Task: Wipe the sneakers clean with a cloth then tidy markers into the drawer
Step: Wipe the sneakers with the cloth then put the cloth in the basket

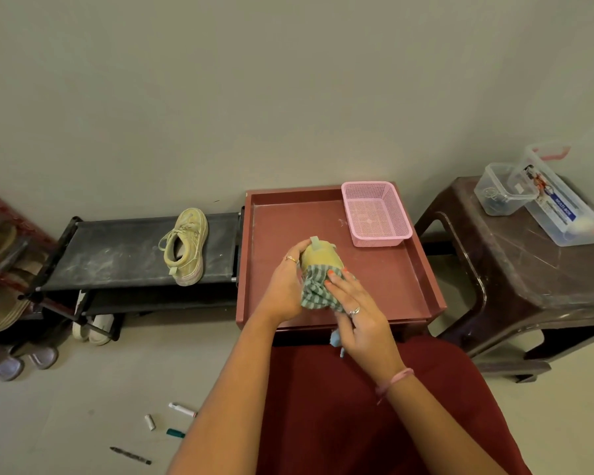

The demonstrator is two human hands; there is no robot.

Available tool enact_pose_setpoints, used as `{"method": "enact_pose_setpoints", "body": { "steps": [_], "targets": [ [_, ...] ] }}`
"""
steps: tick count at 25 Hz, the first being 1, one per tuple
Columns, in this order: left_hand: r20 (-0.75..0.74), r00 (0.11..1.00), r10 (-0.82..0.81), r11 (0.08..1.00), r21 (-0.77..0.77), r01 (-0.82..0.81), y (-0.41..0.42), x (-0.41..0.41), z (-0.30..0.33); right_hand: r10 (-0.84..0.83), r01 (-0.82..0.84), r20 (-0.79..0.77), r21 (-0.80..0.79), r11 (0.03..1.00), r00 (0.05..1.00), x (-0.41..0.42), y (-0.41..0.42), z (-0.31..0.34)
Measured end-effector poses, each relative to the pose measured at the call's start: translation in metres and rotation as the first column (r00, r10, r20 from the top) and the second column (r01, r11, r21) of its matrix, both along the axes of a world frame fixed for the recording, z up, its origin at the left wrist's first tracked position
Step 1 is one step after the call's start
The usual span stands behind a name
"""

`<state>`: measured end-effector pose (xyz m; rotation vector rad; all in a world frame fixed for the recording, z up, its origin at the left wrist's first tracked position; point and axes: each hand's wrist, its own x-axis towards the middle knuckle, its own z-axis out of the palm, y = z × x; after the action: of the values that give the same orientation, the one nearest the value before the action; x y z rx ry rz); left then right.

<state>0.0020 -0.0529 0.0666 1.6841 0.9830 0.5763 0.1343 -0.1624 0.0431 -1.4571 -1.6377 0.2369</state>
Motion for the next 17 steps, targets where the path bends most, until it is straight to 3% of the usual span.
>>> {"method": "enact_pose_setpoints", "body": {
  "steps": [3,11,13,17],
  "targets": [
    [0.051,0.998,0.04,0.999,-0.038,-0.038,0.002,-0.002,-0.003,-0.084,0.078,-0.124,-0.059,0.995,0.989,0.0,0.021,0.01],
    [-0.046,0.998,0.037,0.999,0.006,-0.036,0.003,0.004,0.006,-0.156,0.132,-0.107,-0.203,0.97,0.982,0.005,0.07,0.041],
    [-0.029,0.999,0.031,0.999,-0.017,-0.032,0.003,0.004,0.007,-0.154,0.137,-0.06,-0.23,0.964,0.986,0.001,0.069,0.042],
    [0.031,0.999,0.013,0.999,-0.04,-0.012,0.004,-0.002,0.001,-0.058,0.092,0.216,-0.153,0.984,0.975,-0.006,0.044,0.035]
  ]
}}
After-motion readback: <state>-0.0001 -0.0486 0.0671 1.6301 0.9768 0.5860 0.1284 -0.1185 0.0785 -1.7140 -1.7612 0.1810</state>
